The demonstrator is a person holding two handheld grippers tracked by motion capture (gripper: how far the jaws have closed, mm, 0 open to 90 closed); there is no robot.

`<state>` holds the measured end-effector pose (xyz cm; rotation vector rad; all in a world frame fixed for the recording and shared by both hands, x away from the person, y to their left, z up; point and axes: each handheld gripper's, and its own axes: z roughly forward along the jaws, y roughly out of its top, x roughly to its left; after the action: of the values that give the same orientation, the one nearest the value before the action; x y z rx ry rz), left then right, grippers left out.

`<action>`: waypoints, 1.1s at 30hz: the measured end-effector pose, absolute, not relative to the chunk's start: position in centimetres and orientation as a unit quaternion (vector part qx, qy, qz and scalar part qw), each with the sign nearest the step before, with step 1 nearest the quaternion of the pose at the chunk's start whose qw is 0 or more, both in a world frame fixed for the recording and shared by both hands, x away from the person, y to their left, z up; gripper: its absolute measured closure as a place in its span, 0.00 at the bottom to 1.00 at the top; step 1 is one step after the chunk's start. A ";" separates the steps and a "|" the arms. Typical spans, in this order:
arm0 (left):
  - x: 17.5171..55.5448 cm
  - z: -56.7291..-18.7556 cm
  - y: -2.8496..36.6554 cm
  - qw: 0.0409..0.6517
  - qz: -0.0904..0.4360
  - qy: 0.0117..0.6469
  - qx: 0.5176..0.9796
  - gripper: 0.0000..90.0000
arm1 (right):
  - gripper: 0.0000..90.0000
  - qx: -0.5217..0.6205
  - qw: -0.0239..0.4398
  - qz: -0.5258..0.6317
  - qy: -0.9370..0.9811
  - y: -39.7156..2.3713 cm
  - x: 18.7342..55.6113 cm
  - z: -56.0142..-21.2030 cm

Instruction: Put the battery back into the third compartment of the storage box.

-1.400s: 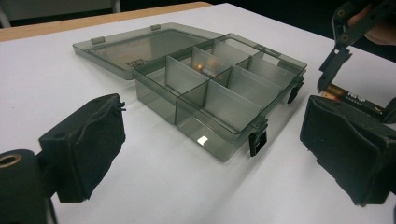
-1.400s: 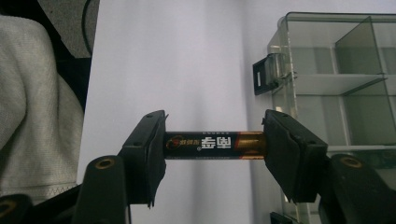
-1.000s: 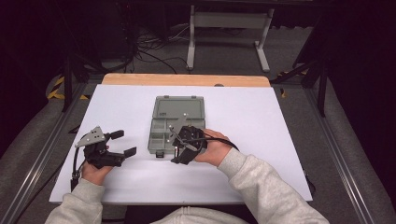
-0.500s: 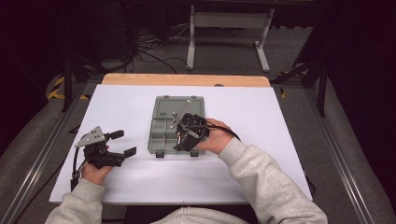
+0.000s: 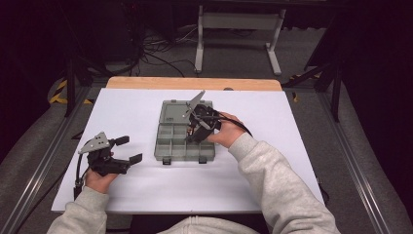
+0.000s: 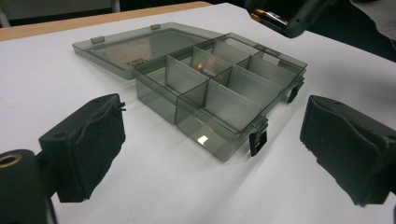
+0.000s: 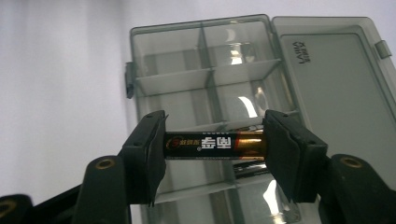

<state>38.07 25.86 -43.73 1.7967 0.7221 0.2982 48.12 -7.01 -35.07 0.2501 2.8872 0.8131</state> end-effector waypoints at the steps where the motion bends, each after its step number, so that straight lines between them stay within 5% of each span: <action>1: 38.1 -43.7 25.9 0.557 0.127 0.306 0.761 0.08 | 0.46 0.077 0.067 0.272 0.957 -7.1 48.5 -35.1; 33: 38.1 -43.8 25.9 0.559 0.124 0.306 0.761 0.08 | 0.46 0.120 0.079 0.268 0.953 -9.1 53.1 -36.8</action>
<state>38.13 25.87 -43.76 1.7947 0.7215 0.2929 53.08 -9.10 -36.82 0.3604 2.8504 0.8025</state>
